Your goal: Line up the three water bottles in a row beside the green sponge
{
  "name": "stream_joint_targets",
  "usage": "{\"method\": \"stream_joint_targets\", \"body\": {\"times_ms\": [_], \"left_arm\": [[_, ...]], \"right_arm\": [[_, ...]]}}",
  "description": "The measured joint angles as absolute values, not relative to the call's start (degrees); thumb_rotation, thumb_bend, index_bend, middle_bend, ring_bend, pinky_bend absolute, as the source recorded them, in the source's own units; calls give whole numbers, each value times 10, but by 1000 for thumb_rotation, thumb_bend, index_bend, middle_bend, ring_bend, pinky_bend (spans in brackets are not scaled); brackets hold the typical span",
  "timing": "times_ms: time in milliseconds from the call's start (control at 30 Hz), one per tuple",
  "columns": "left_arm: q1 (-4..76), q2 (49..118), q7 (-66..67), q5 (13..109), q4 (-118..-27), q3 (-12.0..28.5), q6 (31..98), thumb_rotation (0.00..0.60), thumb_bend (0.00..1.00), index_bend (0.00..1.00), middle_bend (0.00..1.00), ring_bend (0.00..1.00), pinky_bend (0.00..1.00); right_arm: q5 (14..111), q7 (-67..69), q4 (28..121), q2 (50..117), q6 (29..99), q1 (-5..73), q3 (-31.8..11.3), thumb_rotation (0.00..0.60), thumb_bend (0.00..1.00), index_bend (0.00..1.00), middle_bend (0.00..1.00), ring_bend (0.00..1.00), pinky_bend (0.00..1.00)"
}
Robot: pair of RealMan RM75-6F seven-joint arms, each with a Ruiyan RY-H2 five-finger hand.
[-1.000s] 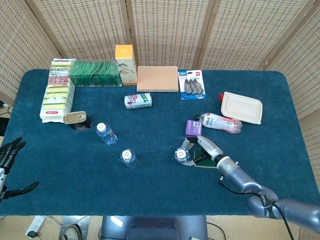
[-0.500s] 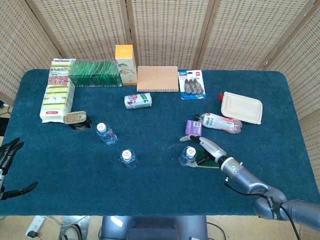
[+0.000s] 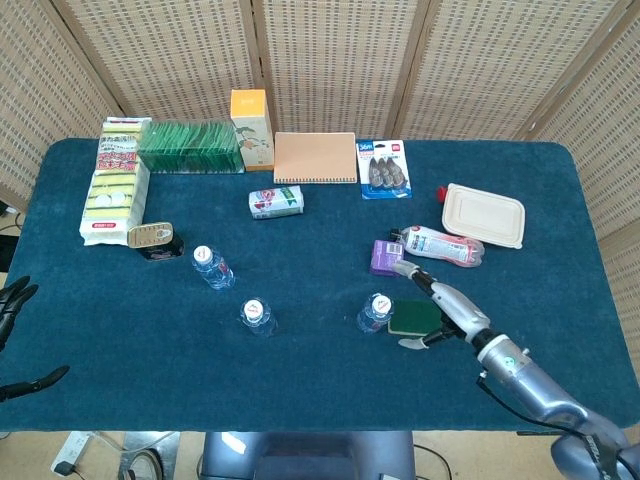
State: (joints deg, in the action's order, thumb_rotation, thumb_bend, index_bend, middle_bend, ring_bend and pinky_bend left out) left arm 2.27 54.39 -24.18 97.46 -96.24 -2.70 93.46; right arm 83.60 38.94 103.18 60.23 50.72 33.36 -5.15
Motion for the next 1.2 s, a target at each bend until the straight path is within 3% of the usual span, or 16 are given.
{"method": "stream_joint_targets", "body": {"times_ms": [267,533,700,867,1200], "left_arm": [[46,552,-300,994,-922,-39,897,600,120,0,0,0,0],[93,601,-477,1052,-821,-57,880,600,107,0,0,0,0],[130,672,-582,1088,-742,-67,888,600,106,0,0,0,0],[162,716,-603,1090,-733,-69,878,600,106,0,0,0,0],[205,759,-593,1052,-763,-57,816,600,106,0,0,0,0]], "right_arm": [[904,318,1087,526,627,245,-1,600,0,14,0,0,0],[947,193,1093,498,776,140,35,600,0,79,14,0,0],[945,92,1086,516,880,70,38,600,0,96,20,0,0],[944,13,1058,570,987,2,28,600,0,104,20,0,0],[952,20,1001,598,1035,-33,7,600,0,143,24,0,0]]}}
